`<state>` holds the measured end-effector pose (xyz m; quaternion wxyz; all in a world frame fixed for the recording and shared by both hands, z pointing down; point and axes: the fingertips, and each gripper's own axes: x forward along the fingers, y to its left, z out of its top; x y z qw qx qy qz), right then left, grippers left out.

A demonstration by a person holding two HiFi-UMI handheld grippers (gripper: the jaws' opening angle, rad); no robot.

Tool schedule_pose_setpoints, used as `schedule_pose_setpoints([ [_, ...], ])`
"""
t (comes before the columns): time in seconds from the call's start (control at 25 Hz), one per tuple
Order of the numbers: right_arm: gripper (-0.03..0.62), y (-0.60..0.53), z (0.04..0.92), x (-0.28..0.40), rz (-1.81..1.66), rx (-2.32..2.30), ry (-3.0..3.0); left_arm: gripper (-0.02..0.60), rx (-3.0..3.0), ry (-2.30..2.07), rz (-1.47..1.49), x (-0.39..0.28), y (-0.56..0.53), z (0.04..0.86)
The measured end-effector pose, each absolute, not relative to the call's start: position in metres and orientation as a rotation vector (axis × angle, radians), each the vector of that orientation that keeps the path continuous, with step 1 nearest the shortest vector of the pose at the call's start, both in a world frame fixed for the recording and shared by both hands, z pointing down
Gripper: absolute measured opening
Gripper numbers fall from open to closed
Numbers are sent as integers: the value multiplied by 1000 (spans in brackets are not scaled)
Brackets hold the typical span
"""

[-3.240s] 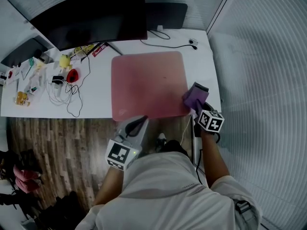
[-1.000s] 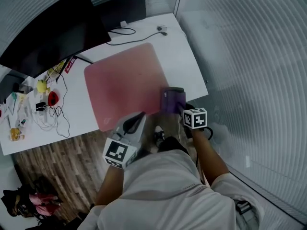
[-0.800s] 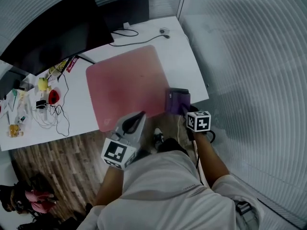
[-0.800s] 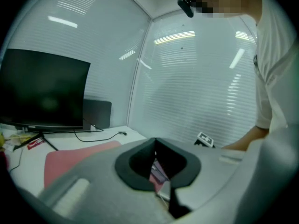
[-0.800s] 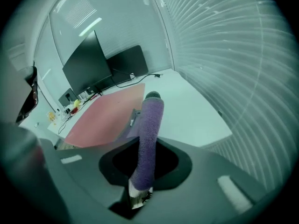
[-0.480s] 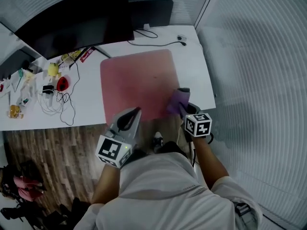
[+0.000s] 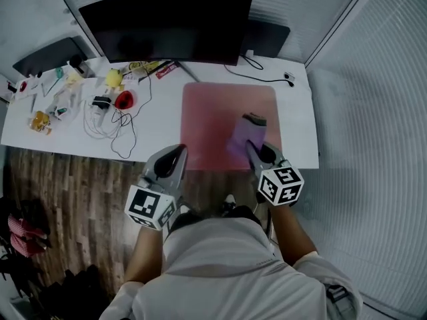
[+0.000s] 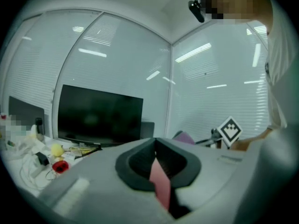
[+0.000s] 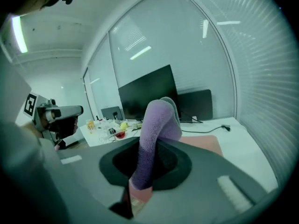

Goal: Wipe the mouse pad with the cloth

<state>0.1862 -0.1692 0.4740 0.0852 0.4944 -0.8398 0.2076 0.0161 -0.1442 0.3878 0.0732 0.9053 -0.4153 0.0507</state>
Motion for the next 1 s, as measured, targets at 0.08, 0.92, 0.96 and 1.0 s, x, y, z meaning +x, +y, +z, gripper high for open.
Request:
schedule_pose_setpoints([
  [0.08, 54, -164, 454, 167, 536, 1466, -2525, 3, 2719, -1266, 138, -3, -139, 382],
  [0.92, 54, -141, 403, 130, 351, 1547, -2522, 3, 2760, -1239, 105, -44, -122, 368],
  [0.96, 52, -141, 402, 130, 348, 1544, -2524, 3, 2764, -1236, 109, -43, -122, 366],
  [1.0, 52, -142, 401, 130, 345, 1541, -2527, 3, 2769, -1234, 112, -42, -122, 365],
])
